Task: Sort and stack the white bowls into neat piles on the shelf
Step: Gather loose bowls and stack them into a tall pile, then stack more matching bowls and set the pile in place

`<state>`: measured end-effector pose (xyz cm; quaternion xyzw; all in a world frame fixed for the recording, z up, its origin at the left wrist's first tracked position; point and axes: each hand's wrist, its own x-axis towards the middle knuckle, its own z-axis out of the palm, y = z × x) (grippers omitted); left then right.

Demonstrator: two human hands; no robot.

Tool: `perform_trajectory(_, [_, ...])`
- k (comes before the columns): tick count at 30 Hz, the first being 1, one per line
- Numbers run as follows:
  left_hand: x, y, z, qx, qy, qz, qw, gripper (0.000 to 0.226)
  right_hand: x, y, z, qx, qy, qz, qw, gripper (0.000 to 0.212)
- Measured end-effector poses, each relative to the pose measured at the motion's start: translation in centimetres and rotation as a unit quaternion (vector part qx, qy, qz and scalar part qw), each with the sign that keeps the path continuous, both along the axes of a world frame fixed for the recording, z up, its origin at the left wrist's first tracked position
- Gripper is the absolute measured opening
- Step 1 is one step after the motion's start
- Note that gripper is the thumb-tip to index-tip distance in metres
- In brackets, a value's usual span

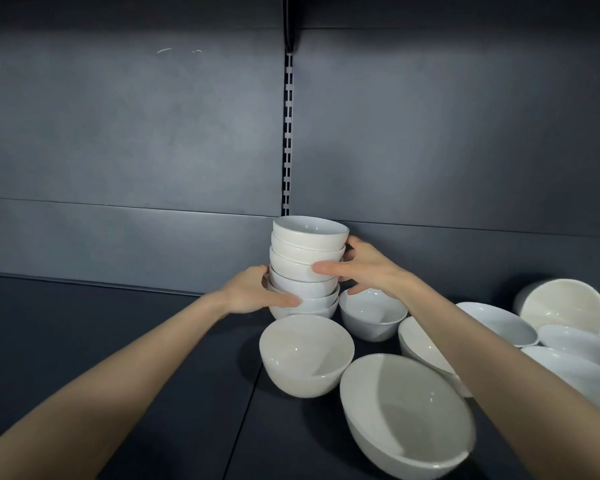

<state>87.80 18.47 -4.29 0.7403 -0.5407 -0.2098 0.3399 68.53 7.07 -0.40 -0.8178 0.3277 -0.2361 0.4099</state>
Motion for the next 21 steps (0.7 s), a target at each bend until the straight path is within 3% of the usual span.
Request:
perform_trajectory(2, [-0.2, 0.5, 0.6, 0.018, -0.066, 0.018, 0.998, 0.074, -0.2, 0.2, 0.4, -0.006, 0.018, -0.003, 1.000, 0.073])
perform_trajectory(5, [-0.7, 1.4, 1.5, 0.016, -0.129, 0.041, 0.991, 0.035, -0.3, 0.7, 1.0, -0.019, 0.034, -0.009, 0.999, 0.069])
perform_trajectory(7, [-1.0, 2.1, 2.2, 0.009, -0.153, 0.044, 0.987, 0.029, -0.6, 1.0, 1.5, -0.036, 0.049, -0.018, 0.998, 0.065])
perform_trajectory(13, [-1.7, 4.1, 5.0, -0.014, -0.215, 0.016, 0.976, 0.035, -2.2, 3.1, 2.9, -0.140, 0.073, -0.054, 0.986, 0.046])
perform_trajectory(18, [-2.3, 5.5, 6.2, -0.047, -0.253, -0.015, 0.966, 0.038, -4.0, 6.0, 3.5, -0.206, 0.059, -0.083, 0.973, 0.040])
perform_trajectory(21, [-2.8, 6.6, 5.8, -0.054, -0.268, -0.040, 0.961, 0.041, -4.9, 7.6, 2.8, -0.220, 0.104, -0.094, 0.965, 0.047])
